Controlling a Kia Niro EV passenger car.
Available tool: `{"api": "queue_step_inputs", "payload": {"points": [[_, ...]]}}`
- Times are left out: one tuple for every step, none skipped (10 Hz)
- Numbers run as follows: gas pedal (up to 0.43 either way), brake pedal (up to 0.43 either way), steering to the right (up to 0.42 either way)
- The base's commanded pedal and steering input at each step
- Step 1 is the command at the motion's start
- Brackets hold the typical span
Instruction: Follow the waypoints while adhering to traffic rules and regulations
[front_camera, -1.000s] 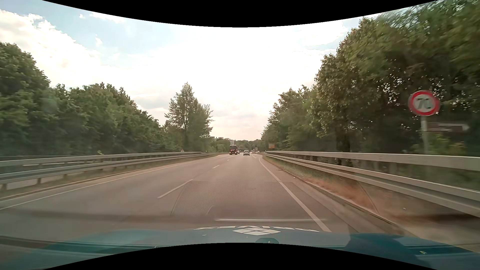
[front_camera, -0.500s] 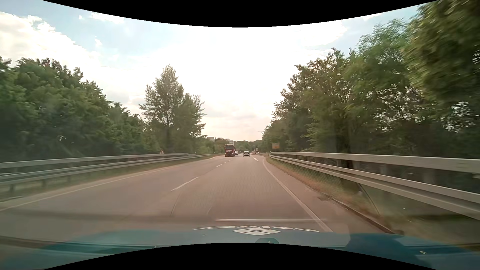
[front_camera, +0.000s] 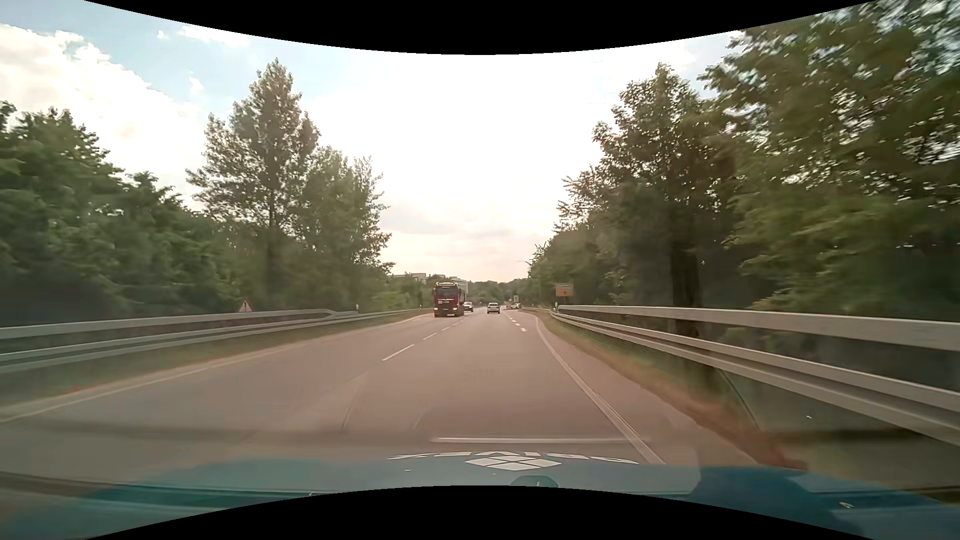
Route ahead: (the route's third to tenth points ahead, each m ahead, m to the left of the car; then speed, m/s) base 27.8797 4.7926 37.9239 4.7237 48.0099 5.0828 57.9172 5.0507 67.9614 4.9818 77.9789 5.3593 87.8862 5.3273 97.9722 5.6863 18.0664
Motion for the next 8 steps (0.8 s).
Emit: {"api": "queue_step_inputs", "payload": {"points": [[0.169, 0.000, -0.003], [0.169, 0.000, -0.003], [0.177, 0.000, -0.003], [0.177, 0.000, -0.003], [0.177, 0.000, -0.004], [0.177, 0.000, -0.003], [0.177, 0.000, -0.004], [0.177, 0.000, -0.004]]}}
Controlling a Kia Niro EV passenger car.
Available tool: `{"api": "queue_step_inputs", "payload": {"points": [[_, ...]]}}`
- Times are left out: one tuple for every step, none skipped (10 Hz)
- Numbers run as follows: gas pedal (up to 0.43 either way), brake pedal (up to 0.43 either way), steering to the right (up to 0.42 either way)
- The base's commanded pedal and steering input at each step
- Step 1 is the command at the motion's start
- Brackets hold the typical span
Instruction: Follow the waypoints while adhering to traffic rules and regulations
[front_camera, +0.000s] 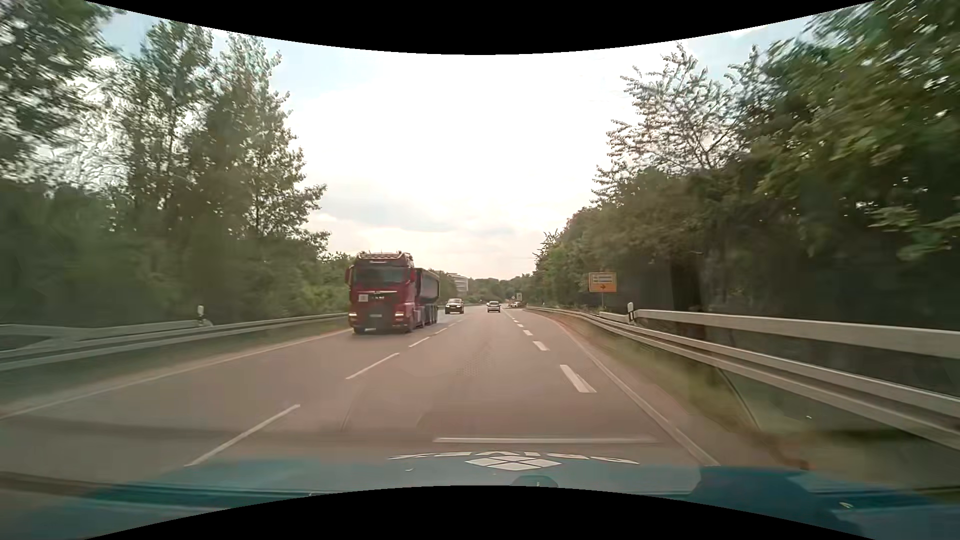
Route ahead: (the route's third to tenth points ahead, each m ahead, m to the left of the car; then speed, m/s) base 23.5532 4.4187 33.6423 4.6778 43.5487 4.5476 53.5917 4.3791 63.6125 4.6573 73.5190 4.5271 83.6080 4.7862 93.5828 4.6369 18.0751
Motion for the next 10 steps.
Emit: {"api": "queue_step_inputs", "payload": {"points": [[0.177, 0.000, -0.003], [0.177, 0.000, -0.004], [0.177, 0.000, -0.004], [0.177, 0.000, -0.004], [0.177, 0.000, -0.004], [0.177, 0.000, -0.004], [0.177, 0.000, -0.004], [0.177, 0.000, -0.004], [0.177, 0.000, -0.003], [0.177, 0.000, -0.004]]}}
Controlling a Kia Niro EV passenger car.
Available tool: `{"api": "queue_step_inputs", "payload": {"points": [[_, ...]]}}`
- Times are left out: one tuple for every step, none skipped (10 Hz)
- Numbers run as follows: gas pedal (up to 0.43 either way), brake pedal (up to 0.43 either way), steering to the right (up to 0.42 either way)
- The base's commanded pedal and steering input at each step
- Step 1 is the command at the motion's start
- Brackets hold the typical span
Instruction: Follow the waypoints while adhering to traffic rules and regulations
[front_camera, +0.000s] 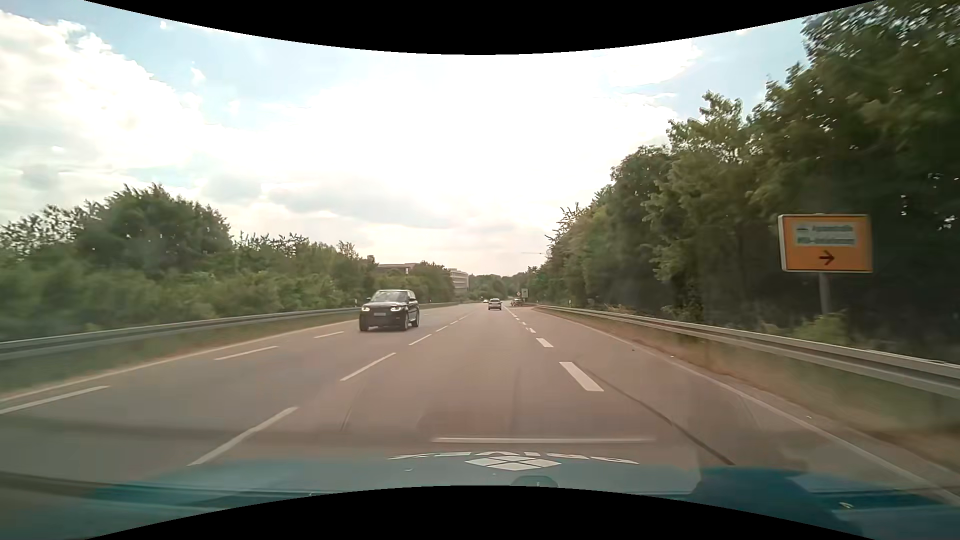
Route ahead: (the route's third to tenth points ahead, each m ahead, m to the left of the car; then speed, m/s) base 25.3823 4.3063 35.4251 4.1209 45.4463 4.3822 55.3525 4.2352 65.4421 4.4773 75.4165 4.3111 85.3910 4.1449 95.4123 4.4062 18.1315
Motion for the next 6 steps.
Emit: {"api": "queue_step_inputs", "payload": {"points": [[0.177, 0.000, -0.003], [0.177, 0.000, -0.003], [0.177, 0.000, -0.003], [0.177, 0.000, -0.003], [0.177, 0.000, -0.003], [0.177, 0.000, -0.003]]}}
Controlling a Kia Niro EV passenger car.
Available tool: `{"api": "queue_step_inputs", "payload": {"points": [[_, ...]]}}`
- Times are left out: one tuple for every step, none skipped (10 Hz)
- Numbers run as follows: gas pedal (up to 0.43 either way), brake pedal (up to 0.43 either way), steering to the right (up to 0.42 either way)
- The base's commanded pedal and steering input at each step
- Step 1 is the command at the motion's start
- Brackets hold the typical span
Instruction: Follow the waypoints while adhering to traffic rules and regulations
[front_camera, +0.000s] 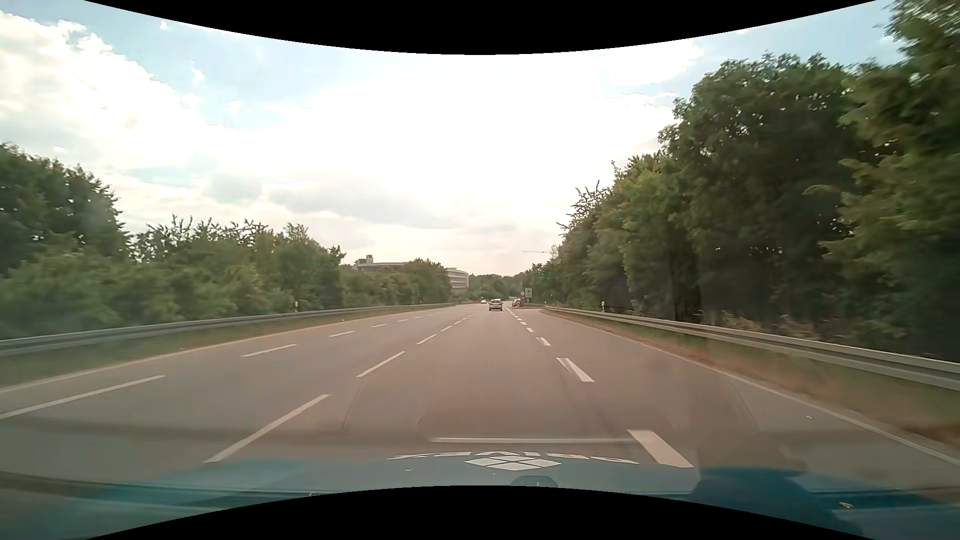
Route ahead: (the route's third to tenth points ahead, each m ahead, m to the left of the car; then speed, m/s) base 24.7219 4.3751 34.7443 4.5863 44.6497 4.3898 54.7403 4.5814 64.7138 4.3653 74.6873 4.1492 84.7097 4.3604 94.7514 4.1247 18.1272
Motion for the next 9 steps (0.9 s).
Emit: {"api": "queue_step_inputs", "payload": {"points": [[0.177, 0.000, -0.001], [0.169, 0.000, -0.001], [0.169, 0.000, -0.001], [0.169, 0.000, -0.001], [0.169, 0.000, -0.001], [0.169, 0.000, -0.001], [0.169, 0.000, -0.001], [0.157, 0.000, -0.001], [0.157, 0.000, -0.001]]}}
